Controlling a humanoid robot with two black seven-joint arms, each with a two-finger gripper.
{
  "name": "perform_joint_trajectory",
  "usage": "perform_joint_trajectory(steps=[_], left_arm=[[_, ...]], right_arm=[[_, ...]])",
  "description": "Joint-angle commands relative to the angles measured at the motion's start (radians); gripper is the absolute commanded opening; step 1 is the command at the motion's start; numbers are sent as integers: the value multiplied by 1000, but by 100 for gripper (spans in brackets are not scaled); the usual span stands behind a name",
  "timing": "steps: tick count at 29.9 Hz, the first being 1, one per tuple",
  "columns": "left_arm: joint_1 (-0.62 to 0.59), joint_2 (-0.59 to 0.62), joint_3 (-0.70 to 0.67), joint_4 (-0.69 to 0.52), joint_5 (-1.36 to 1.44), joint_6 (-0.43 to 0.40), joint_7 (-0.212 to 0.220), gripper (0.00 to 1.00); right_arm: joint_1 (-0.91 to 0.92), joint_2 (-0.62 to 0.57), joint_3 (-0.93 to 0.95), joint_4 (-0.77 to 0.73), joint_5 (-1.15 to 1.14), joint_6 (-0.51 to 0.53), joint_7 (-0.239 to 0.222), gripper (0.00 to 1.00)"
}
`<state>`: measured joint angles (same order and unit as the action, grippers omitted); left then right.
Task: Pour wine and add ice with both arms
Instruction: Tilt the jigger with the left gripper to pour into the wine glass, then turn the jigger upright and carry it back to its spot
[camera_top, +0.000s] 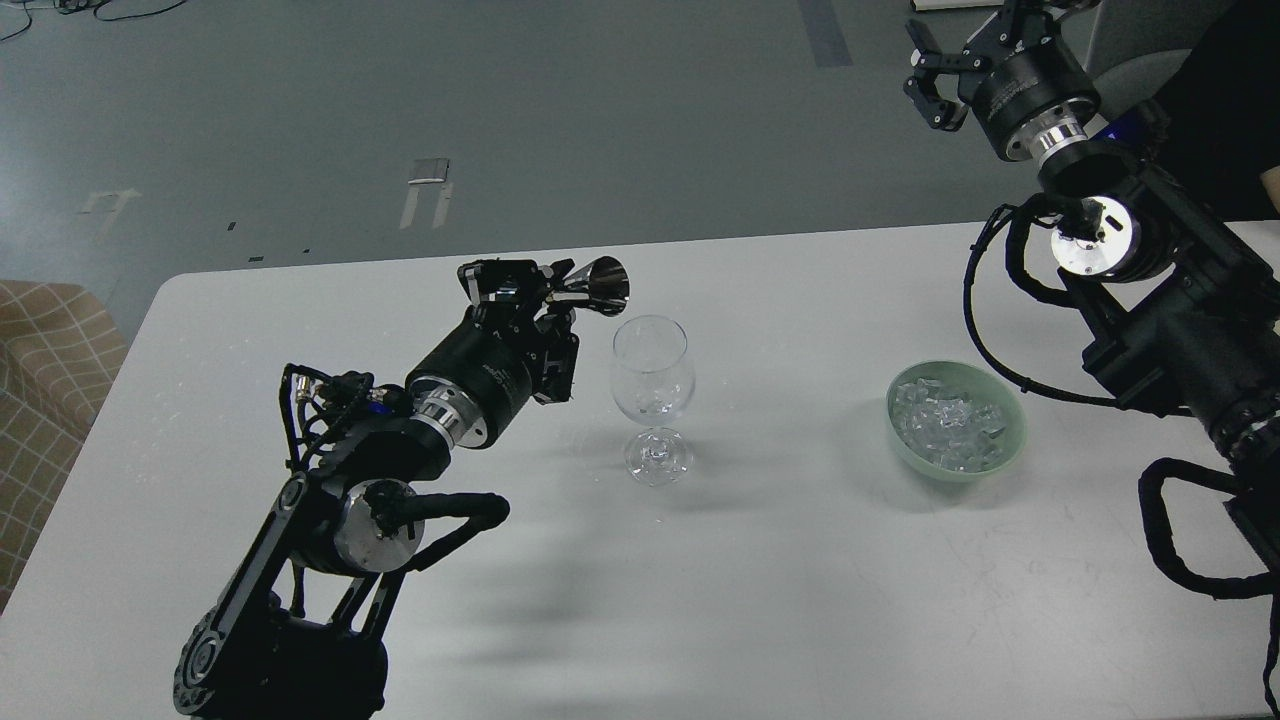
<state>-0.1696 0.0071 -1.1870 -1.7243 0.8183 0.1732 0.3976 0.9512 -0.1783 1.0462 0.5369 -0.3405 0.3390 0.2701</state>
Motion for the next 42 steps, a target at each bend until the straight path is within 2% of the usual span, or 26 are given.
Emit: perform_joint_trajectory(steps=[1, 32, 42], left_arm=[[-1, 11, 1, -1, 41, -20, 0, 0], [-34, 31, 75, -23, 399, -61, 4, 0], [-106, 135, 89, -32, 470, -101, 4, 0]], right_arm=[[0, 2, 0, 0, 0, 0, 0, 100], [0, -1, 2, 0, 0, 0, 0, 100], [3, -1, 2, 0, 0, 0, 0, 100]])
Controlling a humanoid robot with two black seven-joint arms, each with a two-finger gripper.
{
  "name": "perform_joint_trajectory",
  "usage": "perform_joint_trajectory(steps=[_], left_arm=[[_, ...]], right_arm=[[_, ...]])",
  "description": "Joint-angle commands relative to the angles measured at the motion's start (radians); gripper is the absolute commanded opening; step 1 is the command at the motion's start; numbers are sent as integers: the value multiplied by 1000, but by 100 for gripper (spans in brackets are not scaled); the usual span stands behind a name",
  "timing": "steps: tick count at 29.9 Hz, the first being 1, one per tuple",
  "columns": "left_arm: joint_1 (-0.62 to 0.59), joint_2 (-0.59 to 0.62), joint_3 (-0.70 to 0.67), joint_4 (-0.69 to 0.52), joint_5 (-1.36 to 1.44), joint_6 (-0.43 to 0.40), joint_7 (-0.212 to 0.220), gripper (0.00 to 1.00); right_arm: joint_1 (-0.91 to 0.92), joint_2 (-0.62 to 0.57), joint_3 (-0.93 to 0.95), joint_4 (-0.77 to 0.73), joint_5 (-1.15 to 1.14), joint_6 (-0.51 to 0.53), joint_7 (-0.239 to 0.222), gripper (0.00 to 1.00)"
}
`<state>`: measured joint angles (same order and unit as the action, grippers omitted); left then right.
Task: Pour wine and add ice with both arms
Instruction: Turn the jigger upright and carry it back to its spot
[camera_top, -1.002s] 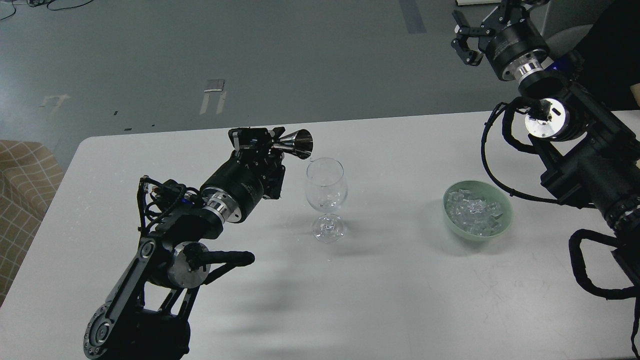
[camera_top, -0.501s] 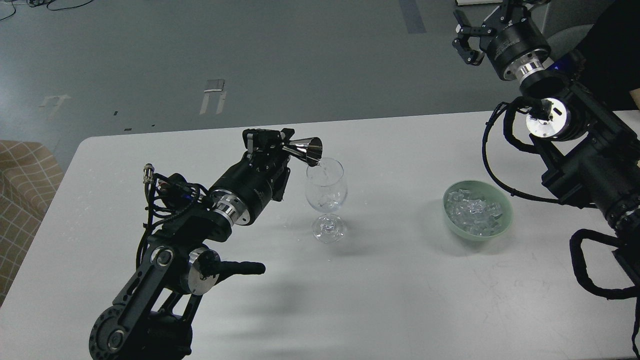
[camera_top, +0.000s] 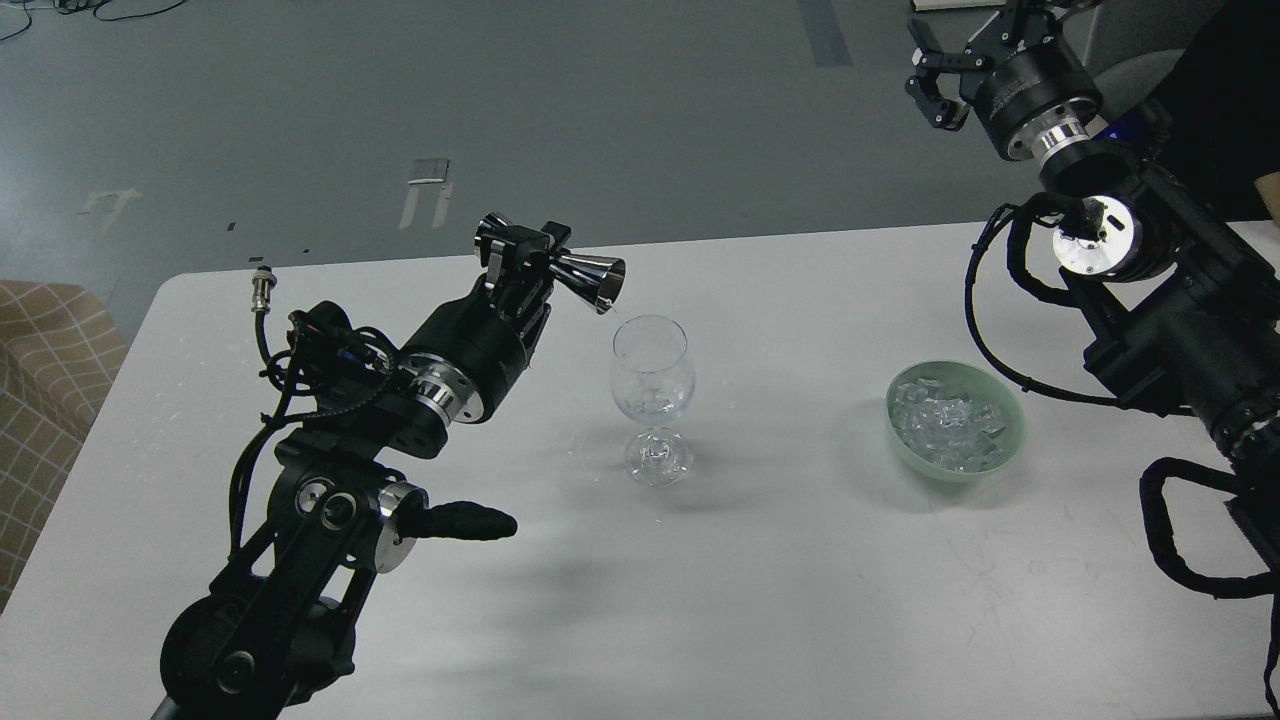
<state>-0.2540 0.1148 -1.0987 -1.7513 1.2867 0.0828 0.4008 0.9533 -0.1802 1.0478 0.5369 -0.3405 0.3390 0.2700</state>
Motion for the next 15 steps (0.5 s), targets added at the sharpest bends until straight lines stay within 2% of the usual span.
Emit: perform_joint_trajectory(steps=[1, 7, 11, 15], left_arm=[[-27, 35, 0, -8, 2, -15, 3, 0], [-53, 80, 3, -10, 6, -37, 7, 0], [-73, 114, 3, -10, 6, -80, 13, 0], [-76, 95, -13, -11, -13, -84, 47, 0]], right_arm=[[1, 1, -2, 0, 0, 0, 0, 100], [-1, 1, -2, 0, 0, 0, 0, 100], [-1, -2, -2, 0, 0, 0, 0, 100], [-2, -1, -2, 0, 0, -5, 0, 100]])
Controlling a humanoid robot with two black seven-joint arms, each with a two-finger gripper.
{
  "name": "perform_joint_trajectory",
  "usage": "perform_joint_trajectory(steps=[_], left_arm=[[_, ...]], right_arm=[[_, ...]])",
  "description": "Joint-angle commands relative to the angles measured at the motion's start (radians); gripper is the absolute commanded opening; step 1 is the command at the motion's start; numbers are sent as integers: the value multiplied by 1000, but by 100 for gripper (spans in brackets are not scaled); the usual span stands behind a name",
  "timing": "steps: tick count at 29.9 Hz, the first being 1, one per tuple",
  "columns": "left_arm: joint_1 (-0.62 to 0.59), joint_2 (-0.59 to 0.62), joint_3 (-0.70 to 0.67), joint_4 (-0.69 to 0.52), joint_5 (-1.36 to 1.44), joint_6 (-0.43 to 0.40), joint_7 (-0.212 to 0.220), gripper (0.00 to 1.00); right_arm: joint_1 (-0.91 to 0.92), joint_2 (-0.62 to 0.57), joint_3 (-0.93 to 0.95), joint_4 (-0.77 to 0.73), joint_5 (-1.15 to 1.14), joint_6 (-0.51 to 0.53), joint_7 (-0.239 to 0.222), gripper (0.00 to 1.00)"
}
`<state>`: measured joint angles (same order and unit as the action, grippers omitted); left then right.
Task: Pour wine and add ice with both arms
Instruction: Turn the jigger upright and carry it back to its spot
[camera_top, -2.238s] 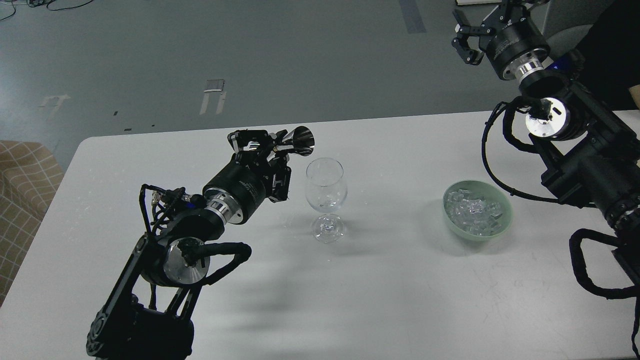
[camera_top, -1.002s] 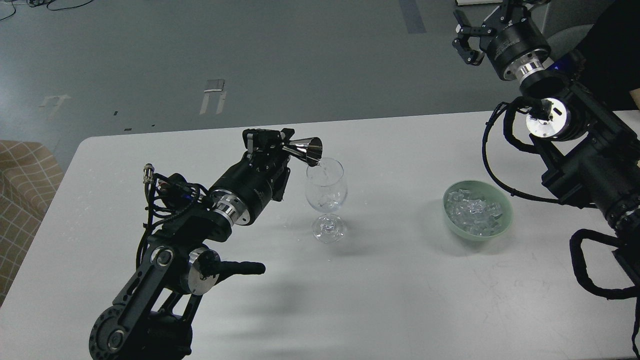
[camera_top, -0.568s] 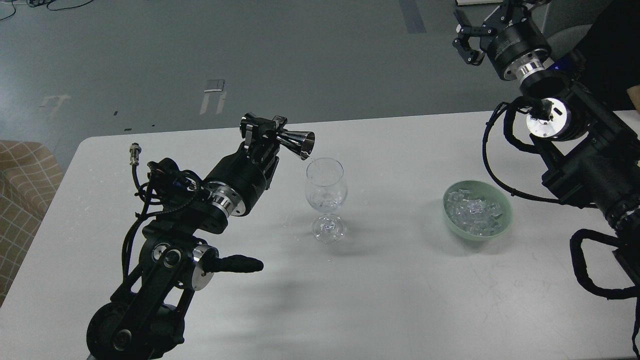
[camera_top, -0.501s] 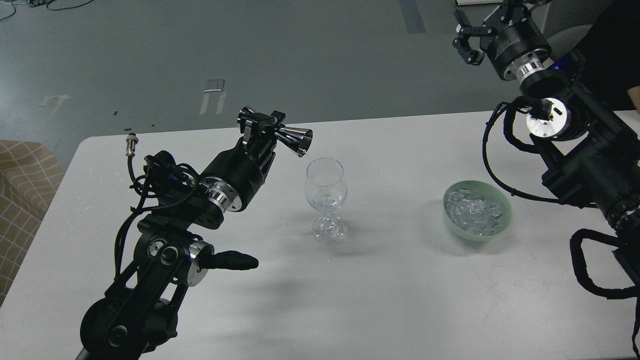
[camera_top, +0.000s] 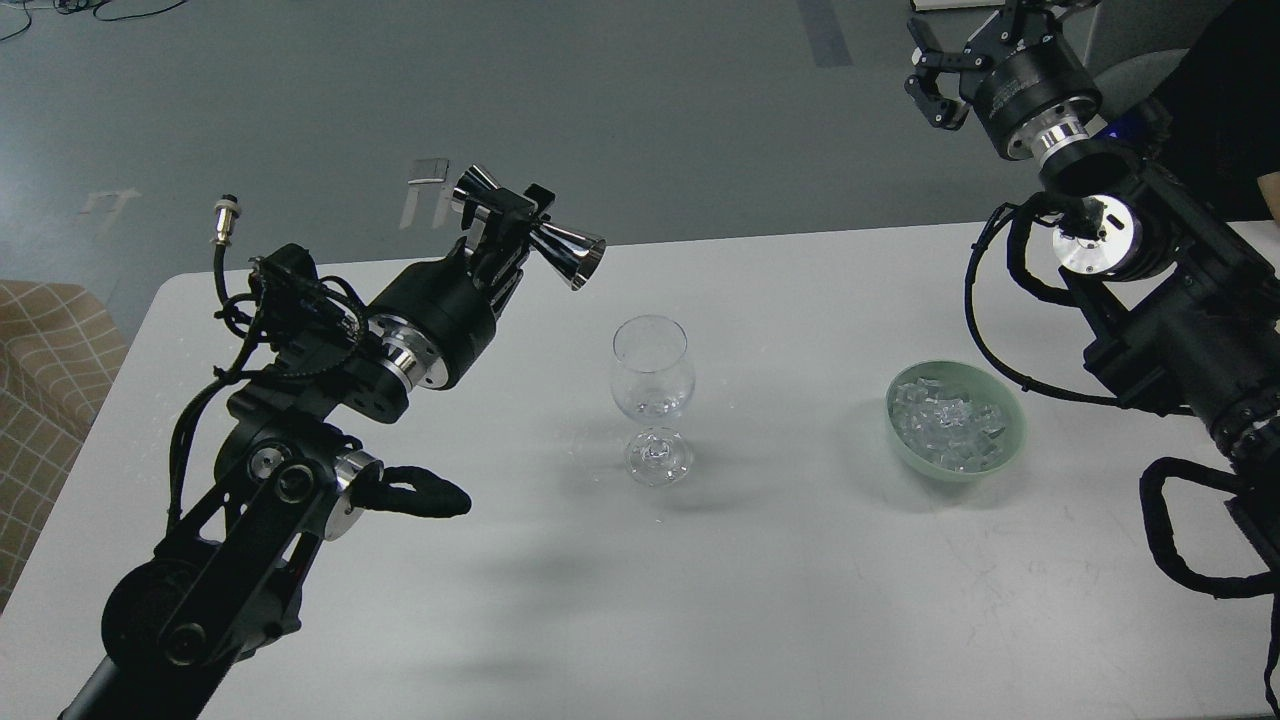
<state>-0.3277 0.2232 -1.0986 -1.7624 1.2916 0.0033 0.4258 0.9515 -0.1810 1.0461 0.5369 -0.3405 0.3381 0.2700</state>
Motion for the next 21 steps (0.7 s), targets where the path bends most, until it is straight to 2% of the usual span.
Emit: perform_joint_trajectory(steps=[1, 6, 9, 13, 18, 21], left_arm=[[5, -31, -21, 0, -50, -3, 37, 0], [55, -77, -119, 0, -377, 20, 47, 0], [70, -81, -219, 9, -656, 70, 45, 0], [125, -84, -348, 52, -933, 84, 18, 0], [202, -88, -478, 139, -1103, 63, -41, 0], [219, -111, -501, 196, -1159, 49, -67, 0]], right_arm=[[0, 0, 0, 0, 0, -4, 0, 100], [0, 0, 0, 0, 0, -4, 0, 100], [0, -2, 0, 0, 0, -4, -2, 100], [-2, 2, 0, 0, 0, -4, -2, 100], [1, 12, 0, 0, 0, -7, -2, 100], [1, 15, 0, 0, 0, -11, -2, 100]])
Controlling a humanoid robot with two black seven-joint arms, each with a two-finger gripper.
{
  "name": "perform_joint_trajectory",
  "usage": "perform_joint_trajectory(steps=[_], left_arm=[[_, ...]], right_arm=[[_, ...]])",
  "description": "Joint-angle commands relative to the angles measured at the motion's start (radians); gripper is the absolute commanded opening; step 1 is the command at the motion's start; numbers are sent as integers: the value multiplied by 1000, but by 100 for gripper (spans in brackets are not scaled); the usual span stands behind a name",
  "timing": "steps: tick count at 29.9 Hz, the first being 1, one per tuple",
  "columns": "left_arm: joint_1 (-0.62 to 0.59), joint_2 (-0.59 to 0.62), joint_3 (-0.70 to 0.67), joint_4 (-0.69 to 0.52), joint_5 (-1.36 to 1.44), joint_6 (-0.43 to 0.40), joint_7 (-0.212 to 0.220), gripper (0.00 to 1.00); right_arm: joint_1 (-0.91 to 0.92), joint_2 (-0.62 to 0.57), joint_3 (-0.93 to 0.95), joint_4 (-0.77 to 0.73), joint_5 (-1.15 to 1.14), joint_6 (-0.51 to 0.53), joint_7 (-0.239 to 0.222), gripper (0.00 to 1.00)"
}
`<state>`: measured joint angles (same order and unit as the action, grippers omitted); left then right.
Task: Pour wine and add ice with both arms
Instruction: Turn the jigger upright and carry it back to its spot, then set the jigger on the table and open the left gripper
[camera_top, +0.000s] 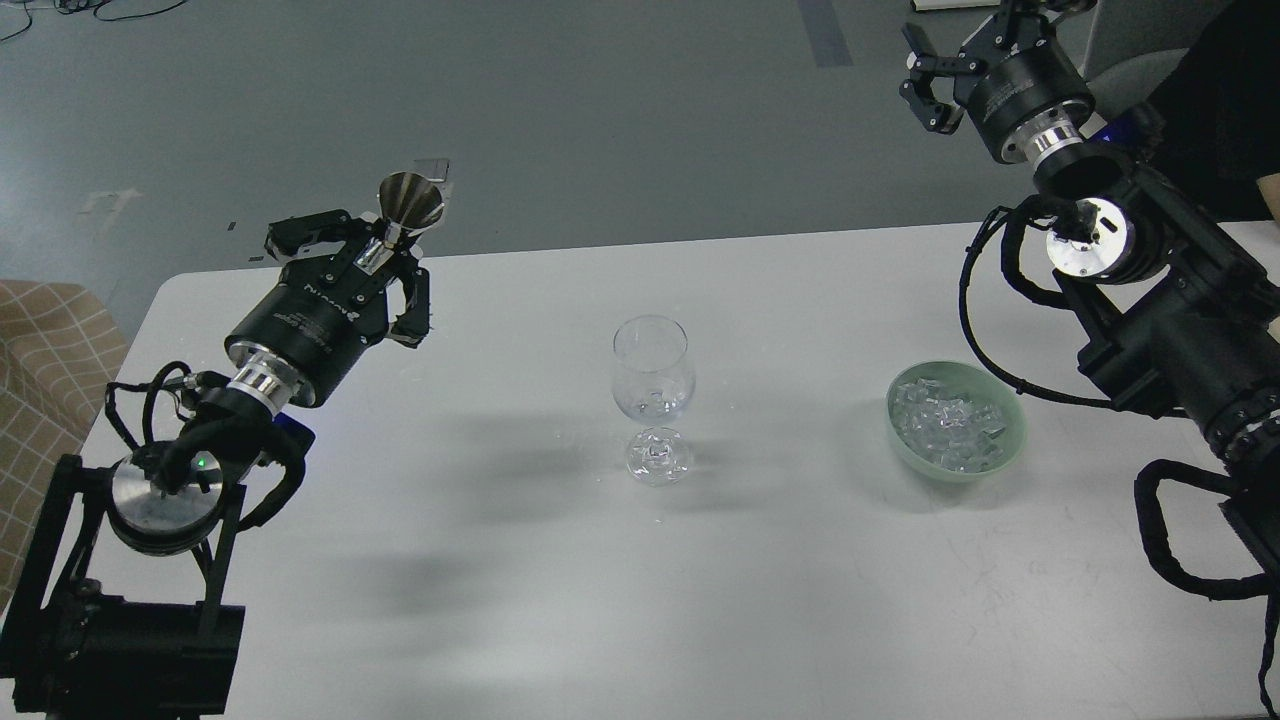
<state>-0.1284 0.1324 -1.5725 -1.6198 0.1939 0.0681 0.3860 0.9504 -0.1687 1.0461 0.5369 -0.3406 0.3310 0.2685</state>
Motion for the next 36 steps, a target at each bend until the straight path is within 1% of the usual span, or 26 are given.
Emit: perform_joint_trajectory(steps=[1, 4, 5, 7, 13, 15, 20, 24, 26, 33, 35, 36], left_arm=[[21, -33, -30, 79, -65, -27, -32, 0], [23, -43, -30, 139, -65, -54, -48, 2], [23, -45, -29, 156, -65, -59, -55, 3], [29, -48, -24, 208, -65, -76, -82, 8], [29, -82, -14, 316, -53, -125, -105, 15], [30, -88, -12, 368, -48, -142, -116, 19], [30, -88, -11, 403, -47, -145, -131, 23], [27, -85, -9, 448, -47, -145, -134, 26], [27, -83, -9, 460, -47, -146, -134, 30], [27, -83, -9, 460, -47, -148, -134, 36], [27, -85, -9, 460, -47, -148, -134, 40], [27, -85, -9, 460, -47, -148, -134, 41]], right_arm=[[2, 3, 0, 0, 0, -4, 0, 100], [1, 1, -1, 0, 0, -4, 0, 100], [1, 1, -1, 0, 0, -4, 0, 100], [1, 0, 0, 0, 0, -6, 0, 100], [1, -2, -1, 0, 0, -4, 0, 100], [1, -2, 0, 0, 0, -6, 0, 100], [1, -3, -1, 0, 0, -6, 0, 100], [1, -3, -1, -1, 0, -6, 0, 100], [1, -3, -1, -1, 0, -6, 0, 100], [1, -2, -1, -2, 0, -6, 0, 100], [-1, -2, -1, -2, 0, -6, 0, 100], [-1, -2, -1, -2, 0, -6, 0, 100]])
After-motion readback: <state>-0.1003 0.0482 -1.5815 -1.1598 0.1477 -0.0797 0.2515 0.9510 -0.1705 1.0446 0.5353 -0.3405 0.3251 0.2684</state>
